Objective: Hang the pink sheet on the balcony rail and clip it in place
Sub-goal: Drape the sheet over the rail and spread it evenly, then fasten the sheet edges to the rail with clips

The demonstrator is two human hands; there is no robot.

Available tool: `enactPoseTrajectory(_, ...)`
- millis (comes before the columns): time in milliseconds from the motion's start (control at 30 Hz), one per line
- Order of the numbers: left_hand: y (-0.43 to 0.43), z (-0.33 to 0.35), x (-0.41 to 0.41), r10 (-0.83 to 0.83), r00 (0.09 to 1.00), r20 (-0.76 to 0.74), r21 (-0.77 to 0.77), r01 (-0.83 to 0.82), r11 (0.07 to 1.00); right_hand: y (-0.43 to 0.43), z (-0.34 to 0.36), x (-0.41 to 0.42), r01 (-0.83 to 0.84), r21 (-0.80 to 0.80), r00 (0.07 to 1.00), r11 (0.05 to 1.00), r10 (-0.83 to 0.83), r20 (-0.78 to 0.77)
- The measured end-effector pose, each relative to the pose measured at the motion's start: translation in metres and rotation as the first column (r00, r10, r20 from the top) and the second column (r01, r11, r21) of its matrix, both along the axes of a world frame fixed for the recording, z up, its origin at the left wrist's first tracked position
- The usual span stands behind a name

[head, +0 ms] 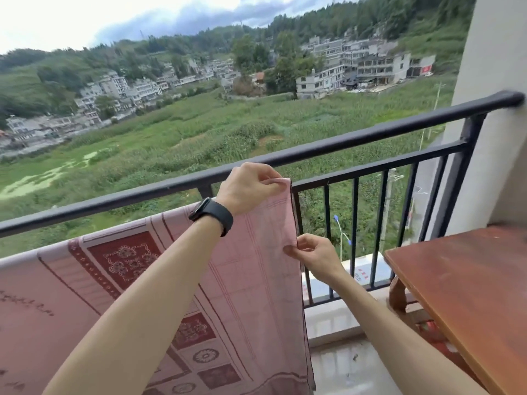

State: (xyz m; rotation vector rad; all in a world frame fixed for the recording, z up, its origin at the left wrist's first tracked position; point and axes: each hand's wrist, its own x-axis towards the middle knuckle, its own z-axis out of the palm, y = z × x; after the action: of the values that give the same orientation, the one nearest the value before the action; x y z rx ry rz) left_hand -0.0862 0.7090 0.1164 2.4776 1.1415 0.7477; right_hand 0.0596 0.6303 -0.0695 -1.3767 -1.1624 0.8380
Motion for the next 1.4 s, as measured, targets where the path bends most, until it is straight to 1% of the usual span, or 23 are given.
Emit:
enactPoseTrajectory(133,-0.005,0.006,0.001,-0.029,0.998,0.048,-0.029,0.03,0.999,0.004,0.002,0.002,-0.007,-0.019,1.0,1.0,0.006,-0.027)
enactPoseTrajectory(233,-0.009,0.008,0.002,-0.025,0.995,0.095,-0.022,0.027,0.999,0.003,0.008,0.003,-0.09,-0.007,0.992,0.996,0.089,-0.087)
enactPoseTrajectory(300,-0.01,0.009,0.004,-0.015,0.995,0.095,-0.014,0.016,1.0,0.002,0.011,0.005,-0.075,0.015,0.992,0.997,0.076,-0.099)
enactPoseTrajectory(400,-0.011,0.009,0.009,-0.017,0.997,0.074,0.001,0.017,1.0,0.0,0.013,0.007,0.0,0.026,0.998,1.0,0.001,-0.059)
enactPoseTrajectory(467,-0.011,0.01,0.012,-0.038,0.999,0.035,0.04,0.036,0.999,-0.001,0.014,0.006,0.027,0.027,0.999,0.999,-0.027,-0.019)
enactPoseTrajectory(600,-0.011,0.009,0.014,-0.041,0.999,-0.026,0.054,0.043,0.998,0.001,0.022,0.002,0.067,0.028,0.99,0.997,-0.07,0.119)
enactPoseTrajectory(667,-0.015,0.008,0.015,-0.034,0.998,-0.051,0.067,0.038,0.997,0.0,0.027,0.003,0.065,-0.008,0.977,0.998,-0.062,0.202)
enactPoseTrajectory(700,-0.018,0.007,0.016,-0.026,0.996,-0.086,0.103,0.035,0.994,-0.004,0.029,0.005,0.05,-0.023,0.971,0.998,-0.043,0.236)
enactPoseTrajectory(733,-0.023,0.005,0.016,-0.012,0.99,-0.143,0.185,0.038,0.982,-0.01,0.031,0.008,0.04,-0.022,0.961,0.999,-0.033,0.275)
enactPoseTrajectory(767,-0.03,0.001,0.016,0.013,0.978,-0.208,0.307,0.052,0.95,-0.018,0.033,0.012,0.046,-0.009,0.948,0.999,-0.041,0.317)
enactPoseTrajectory(800,-0.038,-0.004,0.015,0.034,0.968,-0.248,0.437,0.081,0.896,-0.029,0.035,0.016,0.07,0.017,0.929,0.997,-0.072,0.362)
enactPoseTrajectory(833,-0.048,-0.01,0.016,0.024,0.969,-0.247,0.532,0.115,0.839,-0.043,0.036,0.021,0.105,0.051,0.907,0.993,-0.117,0.404)
enactPoseTrajectory(867,-0.06,-0.02,0.017,-0.019,0.975,-0.223,0.581,0.148,0.8,-0.061,0.036,0.027,0.153,0.084,0.878,0.985,-0.174,0.445)
enactPoseTrajectory(900,-0.071,-0.034,0.02,-0.076,0.98,-0.184,0.595,0.172,0.785,-0.081,0.034,0.033,0.212,0.121,0.841,0.97,-0.245,0.482)
enactPoseTrajectory(933,-0.079,-0.052,0.024,-0.126,0.982,-0.14,0.578,0.185,0.795,-0.102,0.032,0.038,0.275,0.164,0.794,0.947,-0.32,0.517)
enactPoseTrajectory(1000,-0.095,-0.095,0.037,-0.181,0.978,-0.105,0.459,0.209,0.864,-0.148,0.022,0.048,0.39,0.223,0.69,0.893,-0.444,0.571)
enactPoseTrajectory(1067,-0.115,-0.142,0.055,-0.22,0.963,-0.158,0.304,0.259,0.917,-0.196,0.004,0.056,0.475,0.231,0.597,0.849,-0.504,0.624)
enactPoseTrajectory(1133,-0.139,-0.185,0.078,-0.288,0.927,-0.241,0.146,0.328,0.933,-0.242,-0.019,0.065,0.555,0.187,0.525,0.811,-0.516,0.676)
enactPoseTrajectory(1233,-0.177,-0.239,0.115,-0.425,0.852,-0.305,-0.039,0.434,0.9,-0.305,-0.058,0.077,0.681,0.049,0.465,0.731,-0.483,0.742)
enactPoseTrajectory(1333,-0.218,-0.277,0.153,-0.545,0.765,-0.342,-0.153,0.527,0.836,-0.36,-0.095,0.088,0.788,-0.099,0.447,0.608,-0.454,0.771)
enactPoseTrajectory(1400,-0.245,-0.296,0.179,-0.602,0.706,-0.373,-0.224,0.562,0.797,-0.391,-0.113,0.096,0.831,-0.177,0.445,0.527,-0.438,0.781)
